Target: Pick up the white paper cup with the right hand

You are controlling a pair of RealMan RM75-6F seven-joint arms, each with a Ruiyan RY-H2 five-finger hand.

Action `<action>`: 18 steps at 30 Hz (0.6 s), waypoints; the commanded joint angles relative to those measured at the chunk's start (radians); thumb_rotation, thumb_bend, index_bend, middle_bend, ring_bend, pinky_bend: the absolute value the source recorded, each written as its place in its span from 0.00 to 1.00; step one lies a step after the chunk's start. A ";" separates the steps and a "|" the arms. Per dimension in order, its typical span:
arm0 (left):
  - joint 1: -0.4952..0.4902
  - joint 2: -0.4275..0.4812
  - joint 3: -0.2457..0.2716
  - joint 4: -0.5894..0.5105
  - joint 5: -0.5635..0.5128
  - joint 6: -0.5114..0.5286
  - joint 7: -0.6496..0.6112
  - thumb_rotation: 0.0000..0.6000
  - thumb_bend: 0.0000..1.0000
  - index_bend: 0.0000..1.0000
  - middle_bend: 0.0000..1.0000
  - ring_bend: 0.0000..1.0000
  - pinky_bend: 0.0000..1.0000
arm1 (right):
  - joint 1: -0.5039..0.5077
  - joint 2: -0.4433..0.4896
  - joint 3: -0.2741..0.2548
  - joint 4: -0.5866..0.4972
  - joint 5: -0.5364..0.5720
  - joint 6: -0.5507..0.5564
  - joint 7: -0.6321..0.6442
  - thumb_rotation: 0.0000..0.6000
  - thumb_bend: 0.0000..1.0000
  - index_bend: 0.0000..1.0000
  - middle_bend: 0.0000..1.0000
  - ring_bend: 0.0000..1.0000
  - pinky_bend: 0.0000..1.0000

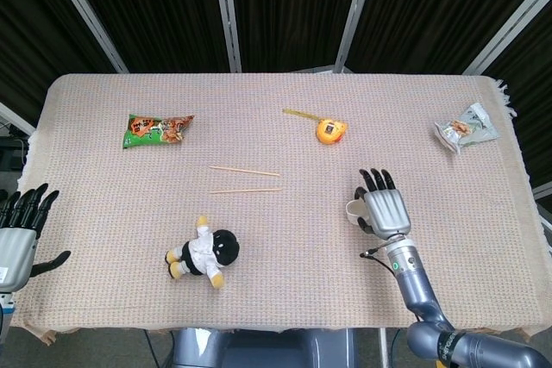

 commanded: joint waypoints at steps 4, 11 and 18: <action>-0.001 -0.002 0.002 0.000 0.001 -0.002 0.005 1.00 0.03 0.00 0.00 0.00 0.00 | -0.016 0.031 -0.016 -0.063 -0.045 0.048 0.030 1.00 0.24 0.44 0.07 0.00 0.00; 0.000 -0.006 0.003 -0.004 0.005 0.001 0.020 1.00 0.03 0.00 0.00 0.00 0.00 | -0.044 0.087 -0.017 -0.126 -0.060 0.048 0.155 1.00 0.24 0.44 0.07 0.00 0.00; 0.000 -0.011 0.000 -0.004 0.001 0.003 0.032 1.00 0.03 0.00 0.00 0.00 0.00 | -0.047 0.062 -0.001 -0.009 0.017 0.017 0.225 1.00 0.24 0.44 0.07 0.00 0.00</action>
